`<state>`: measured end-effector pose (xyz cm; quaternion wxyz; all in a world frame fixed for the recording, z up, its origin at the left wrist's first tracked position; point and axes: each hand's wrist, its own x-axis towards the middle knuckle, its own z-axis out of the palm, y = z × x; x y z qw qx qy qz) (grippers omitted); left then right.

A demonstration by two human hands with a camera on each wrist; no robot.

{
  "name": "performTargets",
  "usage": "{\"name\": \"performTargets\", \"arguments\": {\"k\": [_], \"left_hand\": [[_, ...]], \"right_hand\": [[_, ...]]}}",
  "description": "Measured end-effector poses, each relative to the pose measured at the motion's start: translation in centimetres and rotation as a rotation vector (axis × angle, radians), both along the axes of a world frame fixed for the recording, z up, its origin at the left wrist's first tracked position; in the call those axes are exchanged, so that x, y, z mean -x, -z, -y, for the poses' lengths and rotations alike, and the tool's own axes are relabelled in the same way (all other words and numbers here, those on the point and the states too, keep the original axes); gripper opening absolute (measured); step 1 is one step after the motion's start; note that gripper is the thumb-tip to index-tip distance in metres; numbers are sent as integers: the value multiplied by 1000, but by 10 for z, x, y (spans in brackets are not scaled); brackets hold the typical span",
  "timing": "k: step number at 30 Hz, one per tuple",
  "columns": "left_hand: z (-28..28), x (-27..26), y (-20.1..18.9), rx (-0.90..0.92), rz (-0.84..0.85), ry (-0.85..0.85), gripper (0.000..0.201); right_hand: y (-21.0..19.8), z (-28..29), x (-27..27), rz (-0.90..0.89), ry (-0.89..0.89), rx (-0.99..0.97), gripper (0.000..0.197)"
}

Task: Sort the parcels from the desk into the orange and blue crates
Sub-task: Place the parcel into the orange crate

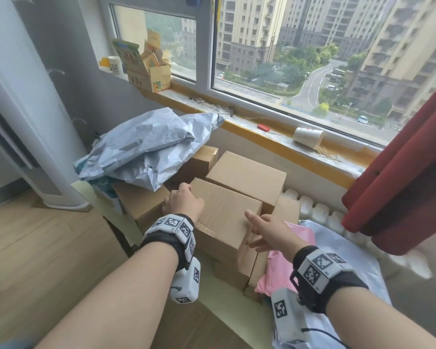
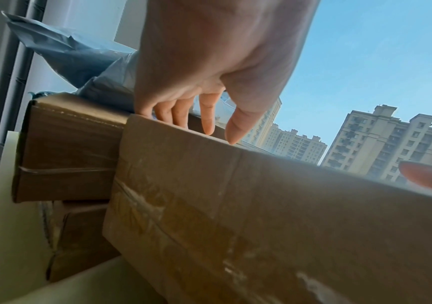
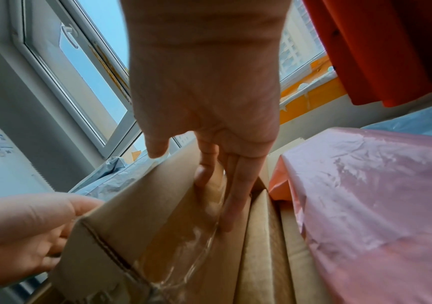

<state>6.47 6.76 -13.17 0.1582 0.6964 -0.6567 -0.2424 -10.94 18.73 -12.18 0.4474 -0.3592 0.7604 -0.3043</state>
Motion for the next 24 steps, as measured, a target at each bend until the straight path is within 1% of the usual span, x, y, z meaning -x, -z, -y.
{"name": "performTargets", "arguments": {"k": [5,9,12,15,20,24], "left_hand": [[-9,-2,-10,15,-42,-24,47],[-15,-4,-24,21,-47,12,48],[-19,-3,-41,35,-85,28,53],[-25,0,-57,51,-124,56,57],[-36,12,-84,82,-193,105,53],[-40,27,-103,90,-298,176,53]], "right_hand": [[-12,-9,-5,-28,18,17,48],[-25,-17,-6,-45,54,31,50],[-37,-27,-2,-52,94,51,53],[-50,-36,4,-87,174,76,62],[-73,-54,19,-162,288,119,74],[-90,-65,32,-218,355,201,74]]}}
